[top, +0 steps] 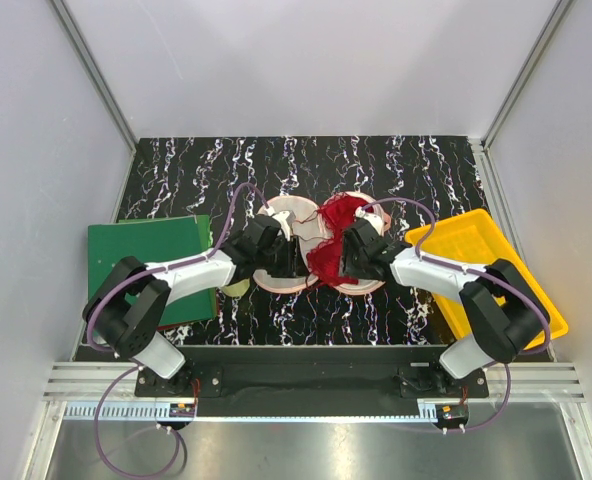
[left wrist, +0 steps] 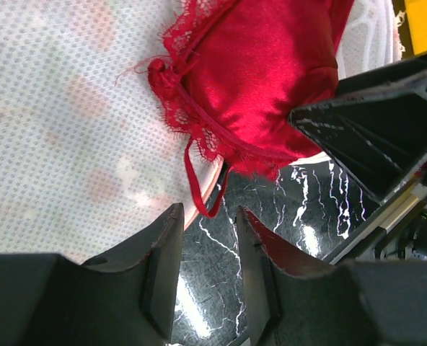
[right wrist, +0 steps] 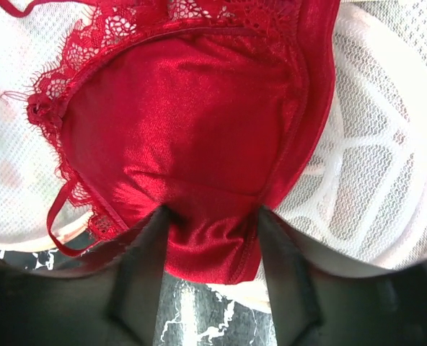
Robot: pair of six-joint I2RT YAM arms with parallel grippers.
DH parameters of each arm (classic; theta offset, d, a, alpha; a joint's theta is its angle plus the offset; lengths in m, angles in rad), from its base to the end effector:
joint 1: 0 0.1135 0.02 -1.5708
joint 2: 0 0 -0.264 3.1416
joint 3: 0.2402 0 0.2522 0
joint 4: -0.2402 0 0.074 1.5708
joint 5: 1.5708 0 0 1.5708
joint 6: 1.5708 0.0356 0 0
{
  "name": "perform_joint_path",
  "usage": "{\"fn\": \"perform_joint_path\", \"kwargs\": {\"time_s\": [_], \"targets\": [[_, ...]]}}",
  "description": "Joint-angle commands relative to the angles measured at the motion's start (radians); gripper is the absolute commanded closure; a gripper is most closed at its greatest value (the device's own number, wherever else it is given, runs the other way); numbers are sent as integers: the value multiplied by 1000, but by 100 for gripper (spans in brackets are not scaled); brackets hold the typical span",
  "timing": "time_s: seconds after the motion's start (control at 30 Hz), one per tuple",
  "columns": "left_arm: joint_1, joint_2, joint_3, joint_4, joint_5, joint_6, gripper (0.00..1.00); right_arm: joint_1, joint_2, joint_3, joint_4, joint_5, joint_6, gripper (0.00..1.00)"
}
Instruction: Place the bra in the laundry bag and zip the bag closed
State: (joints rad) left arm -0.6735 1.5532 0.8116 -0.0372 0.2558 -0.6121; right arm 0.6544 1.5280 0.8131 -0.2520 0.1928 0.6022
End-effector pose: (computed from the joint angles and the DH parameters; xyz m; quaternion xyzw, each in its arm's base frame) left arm 0.2396 -0.2027 0.1801 0.0773 0.9131 -0.3235 0.2357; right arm 0.2381 0.1741 0.1723 0.0038 0.9507 0.0996 0.2935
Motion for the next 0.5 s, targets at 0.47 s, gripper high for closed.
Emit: {"fn": "perform_joint_path", "kwargs": {"time_s": [0.47], "targets": [[-26, -9, -5, 85, 68, 26, 29, -7, -80, 143, -39, 40, -28, 92]]}}
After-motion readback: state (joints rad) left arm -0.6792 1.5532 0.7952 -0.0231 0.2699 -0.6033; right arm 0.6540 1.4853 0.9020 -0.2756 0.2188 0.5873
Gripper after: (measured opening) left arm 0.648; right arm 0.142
